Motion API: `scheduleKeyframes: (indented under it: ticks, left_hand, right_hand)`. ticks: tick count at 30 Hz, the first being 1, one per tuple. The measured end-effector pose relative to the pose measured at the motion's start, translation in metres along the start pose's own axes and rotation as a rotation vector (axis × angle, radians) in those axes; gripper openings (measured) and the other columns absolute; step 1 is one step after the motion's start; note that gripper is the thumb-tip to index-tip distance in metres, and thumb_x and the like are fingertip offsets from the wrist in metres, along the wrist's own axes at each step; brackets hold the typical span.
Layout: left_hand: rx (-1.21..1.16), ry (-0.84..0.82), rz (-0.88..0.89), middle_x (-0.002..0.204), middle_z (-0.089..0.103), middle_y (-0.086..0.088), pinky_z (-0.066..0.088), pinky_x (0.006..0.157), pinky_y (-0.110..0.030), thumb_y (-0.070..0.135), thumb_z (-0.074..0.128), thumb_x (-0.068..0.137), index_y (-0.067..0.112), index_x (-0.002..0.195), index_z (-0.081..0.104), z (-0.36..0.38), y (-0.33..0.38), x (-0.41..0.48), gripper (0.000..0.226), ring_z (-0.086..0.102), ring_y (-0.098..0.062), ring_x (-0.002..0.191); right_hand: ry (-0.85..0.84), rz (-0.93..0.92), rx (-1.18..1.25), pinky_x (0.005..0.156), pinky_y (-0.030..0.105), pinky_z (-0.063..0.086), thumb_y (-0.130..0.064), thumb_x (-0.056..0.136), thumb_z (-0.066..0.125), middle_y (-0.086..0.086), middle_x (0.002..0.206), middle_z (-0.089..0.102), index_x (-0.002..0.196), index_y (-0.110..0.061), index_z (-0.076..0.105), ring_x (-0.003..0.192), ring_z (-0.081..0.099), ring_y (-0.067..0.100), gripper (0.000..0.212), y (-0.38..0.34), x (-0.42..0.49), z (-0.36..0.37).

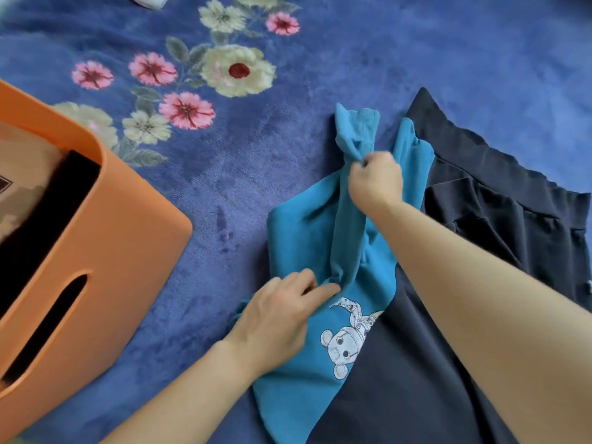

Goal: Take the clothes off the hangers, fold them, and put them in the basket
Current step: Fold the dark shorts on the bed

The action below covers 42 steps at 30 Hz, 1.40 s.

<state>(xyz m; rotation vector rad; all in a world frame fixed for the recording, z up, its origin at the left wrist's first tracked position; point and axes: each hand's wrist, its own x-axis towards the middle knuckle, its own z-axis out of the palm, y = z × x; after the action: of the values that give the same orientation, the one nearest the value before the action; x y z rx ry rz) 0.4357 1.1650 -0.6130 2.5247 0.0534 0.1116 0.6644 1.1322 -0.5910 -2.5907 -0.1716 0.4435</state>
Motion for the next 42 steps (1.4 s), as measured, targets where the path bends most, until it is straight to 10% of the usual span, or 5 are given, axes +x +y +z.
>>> scheduleKeyframes:
  ticks: [6,12,29,34,42]
  left_hand:
    - [-0.133,0.305,-0.281,0.108,0.056,0.002,0.044,0.081,-0.030,-0.009,0.063,0.062,0.016,0.128,0.047,-0.007,0.005,-0.002,0.072,0.055,-0.023,0.095]
    - [-0.024,0.105,-0.206,0.087,0.051,0.008,0.049,0.049,-0.031,-0.002,0.056,0.053,0.026,0.105,0.051,0.015,0.023,-0.015,0.059,0.052,-0.015,0.082]
    - [0.149,-0.394,-0.162,0.058,0.042,0.016,0.032,0.048,-0.016,0.065,0.046,0.077,0.049,0.113,0.066,0.038,0.042,-0.027,0.044,0.056,-0.005,0.054]
    - [0.010,-0.099,-0.535,0.074,0.051,0.009,0.048,0.063,-0.036,0.048,0.053,0.088,0.026,0.072,0.061,0.048,0.051,-0.021,0.029,0.052,-0.010,0.068]
    - [-0.266,0.124,-1.086,0.099,0.061,-0.002,0.042,0.080,-0.039,0.037,0.074,0.083,0.015,0.111,0.054,0.055,0.058,-0.038,0.041,0.058,-0.027,0.094]
  right_hand:
    - [0.364,0.027,1.135,0.078,0.037,0.056,-0.025,0.095,0.054,0.004,0.082,0.062,0.075,-0.016,0.055,0.077,0.059,0.015,0.022,0.014,0.019,-0.082]
    - [0.202,0.299,1.468,0.095,0.043,0.053,-0.019,0.054,0.083,0.014,0.125,0.066,0.132,-0.005,0.058,0.114,0.064,0.031,0.083,0.162,0.002,-0.135]
    - [0.271,0.623,0.684,0.084,0.038,0.055,-0.025,0.080,0.074,0.008,0.120,0.064,0.122,-0.013,0.059,0.101,0.064,0.023,0.046,0.277,0.009,-0.154]
    - [0.290,0.363,0.236,0.095,0.032,0.044,-0.025,0.085,0.067,0.000,0.115,0.060,0.127,-0.014,0.058,0.103,0.057,0.017,0.044,0.292,-0.045,-0.140]
    - [0.392,0.505,0.159,0.087,0.037,0.038,-0.015,0.087,0.068,0.010,0.100,0.055,0.109,-0.008,0.059,0.095,0.054,0.029,0.026,0.355,-0.213,-0.127]
